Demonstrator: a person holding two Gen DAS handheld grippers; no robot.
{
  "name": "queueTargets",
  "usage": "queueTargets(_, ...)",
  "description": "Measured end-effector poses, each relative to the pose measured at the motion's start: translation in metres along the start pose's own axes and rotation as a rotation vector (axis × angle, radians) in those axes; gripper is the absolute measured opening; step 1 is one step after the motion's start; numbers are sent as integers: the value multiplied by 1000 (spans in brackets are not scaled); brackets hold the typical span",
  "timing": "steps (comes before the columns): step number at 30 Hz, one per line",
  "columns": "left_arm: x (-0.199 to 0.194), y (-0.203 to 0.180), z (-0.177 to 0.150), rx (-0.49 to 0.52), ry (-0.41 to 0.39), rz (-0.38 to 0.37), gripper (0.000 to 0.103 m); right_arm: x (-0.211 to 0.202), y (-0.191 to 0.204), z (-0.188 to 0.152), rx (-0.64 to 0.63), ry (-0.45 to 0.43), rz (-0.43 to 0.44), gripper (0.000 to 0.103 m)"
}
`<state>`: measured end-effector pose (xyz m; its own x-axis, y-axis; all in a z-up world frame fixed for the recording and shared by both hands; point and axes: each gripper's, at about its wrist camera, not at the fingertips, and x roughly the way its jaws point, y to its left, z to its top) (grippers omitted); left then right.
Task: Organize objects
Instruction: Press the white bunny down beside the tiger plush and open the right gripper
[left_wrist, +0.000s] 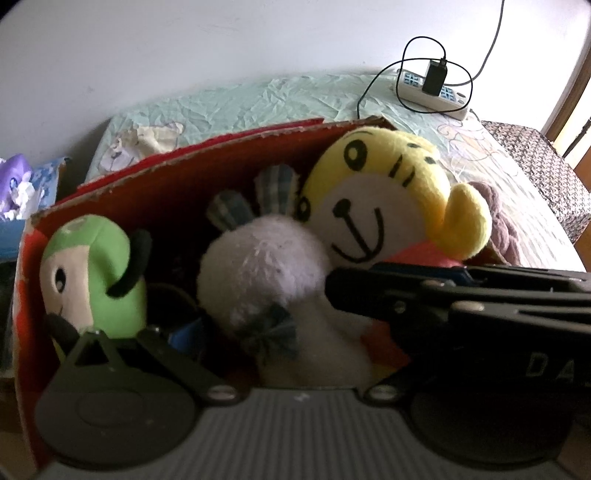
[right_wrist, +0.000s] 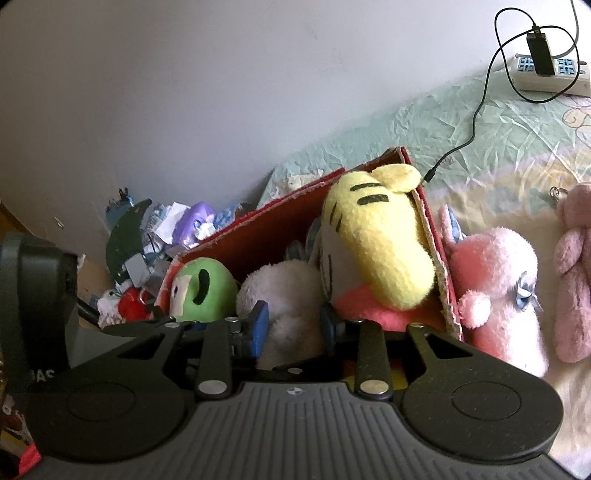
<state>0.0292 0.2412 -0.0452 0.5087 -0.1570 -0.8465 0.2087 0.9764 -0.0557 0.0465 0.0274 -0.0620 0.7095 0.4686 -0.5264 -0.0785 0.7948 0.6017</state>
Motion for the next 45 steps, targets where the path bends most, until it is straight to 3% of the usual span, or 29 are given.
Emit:
queueTargets(16,-2,-1,-6,-29,12,11,102,-8,2,-7,-13,-49,-2,32)
queueTargets(45,-11,-9,-13,-65,6,85,102,-26,0,-10,-6,-45,44,32)
